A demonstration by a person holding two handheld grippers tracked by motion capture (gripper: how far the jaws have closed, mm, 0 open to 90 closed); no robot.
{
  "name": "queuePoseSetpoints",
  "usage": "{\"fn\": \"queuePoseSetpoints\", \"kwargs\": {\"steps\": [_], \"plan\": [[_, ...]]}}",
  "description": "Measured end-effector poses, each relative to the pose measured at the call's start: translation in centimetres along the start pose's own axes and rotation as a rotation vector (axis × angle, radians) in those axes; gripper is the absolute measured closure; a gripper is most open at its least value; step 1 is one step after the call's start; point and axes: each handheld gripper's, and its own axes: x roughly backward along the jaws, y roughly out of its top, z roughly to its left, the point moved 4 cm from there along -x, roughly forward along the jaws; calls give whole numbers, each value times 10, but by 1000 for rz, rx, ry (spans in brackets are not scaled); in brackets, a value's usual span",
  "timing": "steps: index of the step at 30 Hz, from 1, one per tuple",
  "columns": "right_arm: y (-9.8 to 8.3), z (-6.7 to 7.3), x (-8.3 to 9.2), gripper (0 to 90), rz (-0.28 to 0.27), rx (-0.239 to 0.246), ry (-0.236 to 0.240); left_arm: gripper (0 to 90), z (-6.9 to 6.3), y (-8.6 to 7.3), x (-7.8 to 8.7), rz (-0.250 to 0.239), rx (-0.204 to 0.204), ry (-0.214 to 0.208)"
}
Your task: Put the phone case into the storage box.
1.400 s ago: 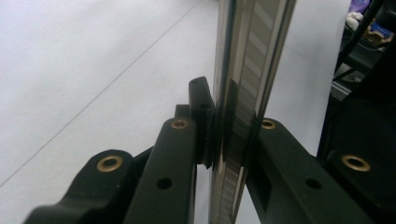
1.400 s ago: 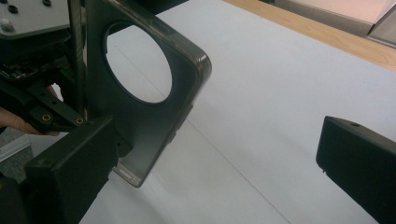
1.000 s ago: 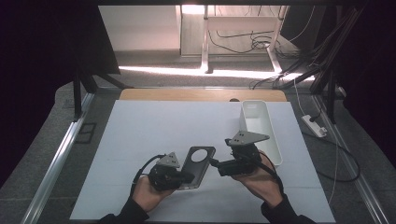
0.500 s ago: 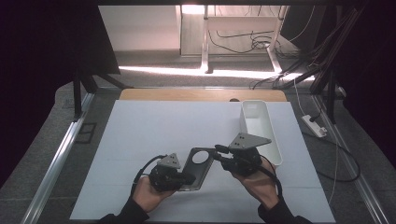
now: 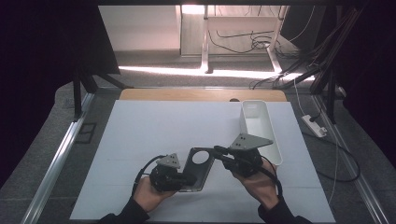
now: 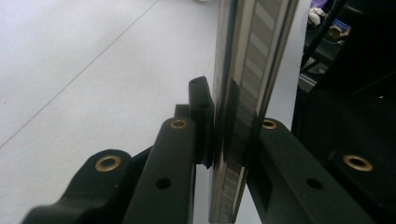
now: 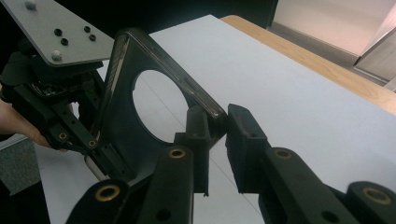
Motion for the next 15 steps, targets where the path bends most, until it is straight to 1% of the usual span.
{"fn": "queuePoseSetpoints", "kwargs": {"steps": [3,6,7,9,11,13,15], "plan": [[0,0,0,783,1,3,-6,828,0,0,0,-11,-1,4],[0,0,1,783,2,4,-7,757,1,0,0,-20,0,6],[1,0,1,783,2,4,-9,757,1,1,1,-30,0,12],[1,-1,1,784,3,5,-12,668,2,2,3,-46,-5,21],[0,-2,2,784,4,4,-16,576,2,2,4,-62,-1,31],[0,-3,3,784,5,1,-18,528,3,2,6,-70,-2,33],[0,-5,4,784,6,-2,-25,460,4,2,7,-74,1,41]]}}
